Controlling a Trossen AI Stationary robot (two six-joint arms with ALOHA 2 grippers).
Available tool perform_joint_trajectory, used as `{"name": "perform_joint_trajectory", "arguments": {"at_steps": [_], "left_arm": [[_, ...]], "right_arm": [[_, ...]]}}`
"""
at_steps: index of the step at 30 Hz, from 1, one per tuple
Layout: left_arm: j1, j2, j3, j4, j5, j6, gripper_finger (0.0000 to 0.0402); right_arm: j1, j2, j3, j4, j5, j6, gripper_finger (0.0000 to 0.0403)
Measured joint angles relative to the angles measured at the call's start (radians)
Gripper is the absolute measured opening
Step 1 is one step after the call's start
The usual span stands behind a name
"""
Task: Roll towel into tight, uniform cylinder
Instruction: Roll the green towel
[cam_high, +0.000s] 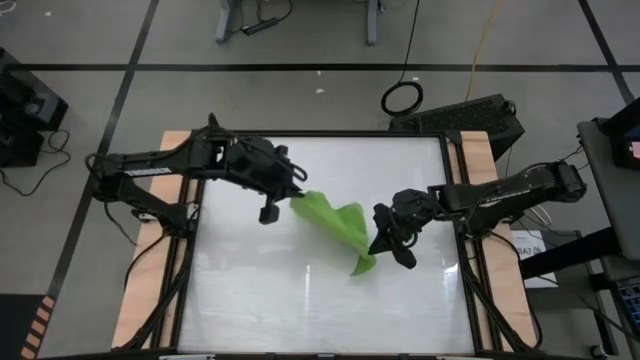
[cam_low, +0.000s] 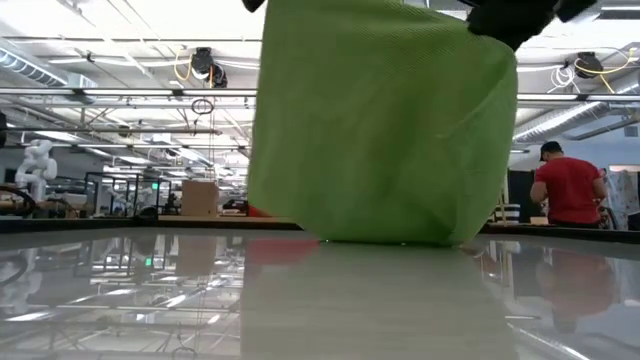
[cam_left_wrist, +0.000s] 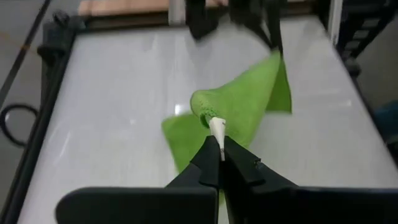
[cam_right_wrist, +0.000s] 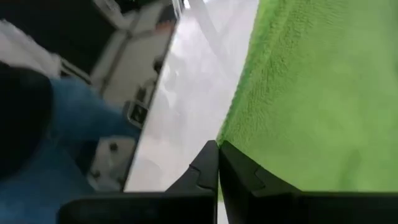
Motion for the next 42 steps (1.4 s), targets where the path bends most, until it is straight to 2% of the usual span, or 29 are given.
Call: {"name": "perform_joint_trajectory", "arguments": {"at_steps": [6, 15, 24, 42], "left_arm": [[-0.044, 0.001, 0.0, -0.05, -0.089, -0.028, 0.0003], [-0.068, 0.001, 0.0, -0.051, -0.124, -0.048, 0.0003], [-0.058, 0.001, 0.0, -0.046, -0.175, -0.02, 0.0003], [-0.048, 0.001, 0.0, -0.046, -0.175, 0.003, 0.0004]], "right_arm": [[-0.04, 0.0, 0.141, -0.226, 0.0, -0.118, 0.0], [-0.113, 0.0, 0.249, -0.306, -0.001, -0.225, 0.0], [-0.167, 0.0, 0.251, -0.402, 0.0, -0.259, 0.0], [-0.181, 0.0, 0.251, -0.463, 0.003, -0.252, 0.0]]}}
